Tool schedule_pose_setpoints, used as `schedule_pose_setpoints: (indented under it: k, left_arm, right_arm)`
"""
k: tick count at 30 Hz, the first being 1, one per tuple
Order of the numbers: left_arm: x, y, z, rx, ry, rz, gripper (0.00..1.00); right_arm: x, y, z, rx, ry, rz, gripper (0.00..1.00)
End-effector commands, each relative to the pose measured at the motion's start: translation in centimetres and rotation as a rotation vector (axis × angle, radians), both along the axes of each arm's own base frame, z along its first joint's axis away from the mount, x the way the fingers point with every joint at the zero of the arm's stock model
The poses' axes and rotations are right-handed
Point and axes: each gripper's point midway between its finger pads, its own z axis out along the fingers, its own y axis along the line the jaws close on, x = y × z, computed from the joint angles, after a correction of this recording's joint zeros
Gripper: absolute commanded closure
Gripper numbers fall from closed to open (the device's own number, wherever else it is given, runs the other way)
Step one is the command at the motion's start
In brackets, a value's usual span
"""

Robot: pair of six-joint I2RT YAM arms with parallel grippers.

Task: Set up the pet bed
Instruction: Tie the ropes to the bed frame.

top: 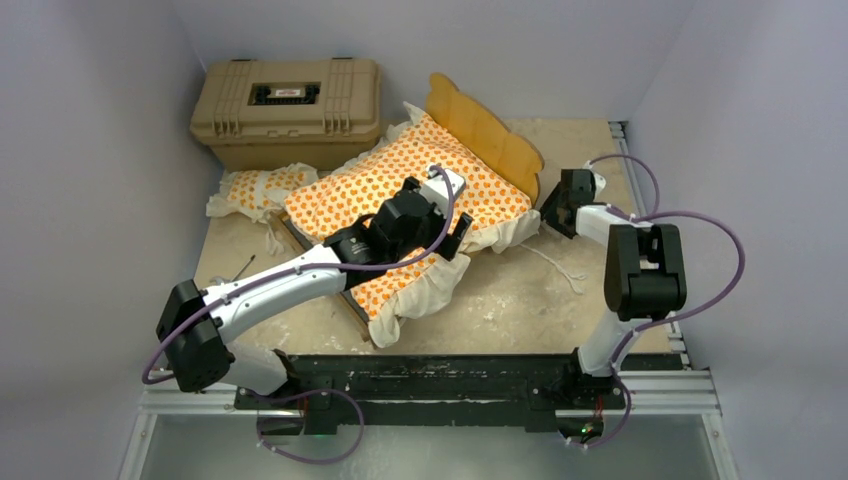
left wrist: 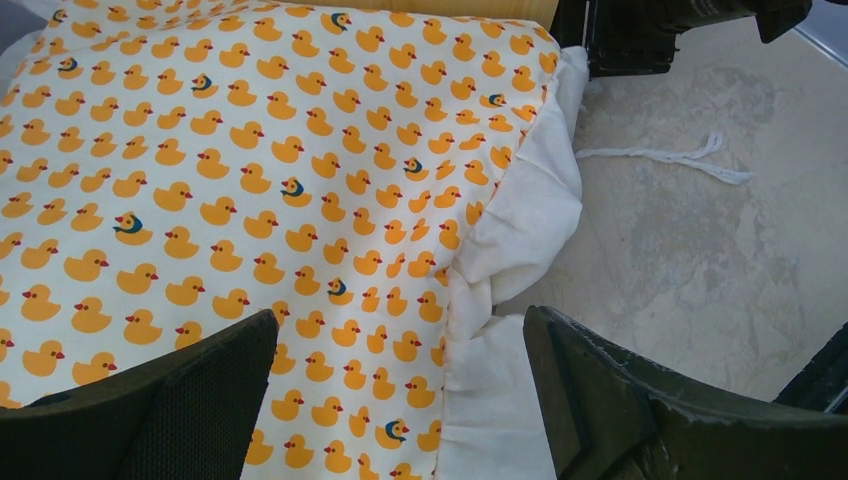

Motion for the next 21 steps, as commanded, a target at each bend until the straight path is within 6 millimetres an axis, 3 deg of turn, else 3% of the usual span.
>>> schedule_pose_setpoints:
  k: [1,9,21]
  left_arm:
    - [-0.2,-0.8,-0.3,-0.009,-0.015,-0.039,0.06]
    - [-0.5,-0.6,-0.9,-0.012,-0.004,-0.041,0.06]
    - [-0.8,-0.6,-1.4,-0.020,-0.001,-0.050,0.06]
  right_arm:
    - [1.0,0.8,-0.4,-0.043,0.020,0.019,0.41]
    - [-0.9,1.4,-2.7,-0.094,0.136,0.024,0.42]
    - [-4.5,1.3,-3.8,-0.112,0.216,0.029,0.42]
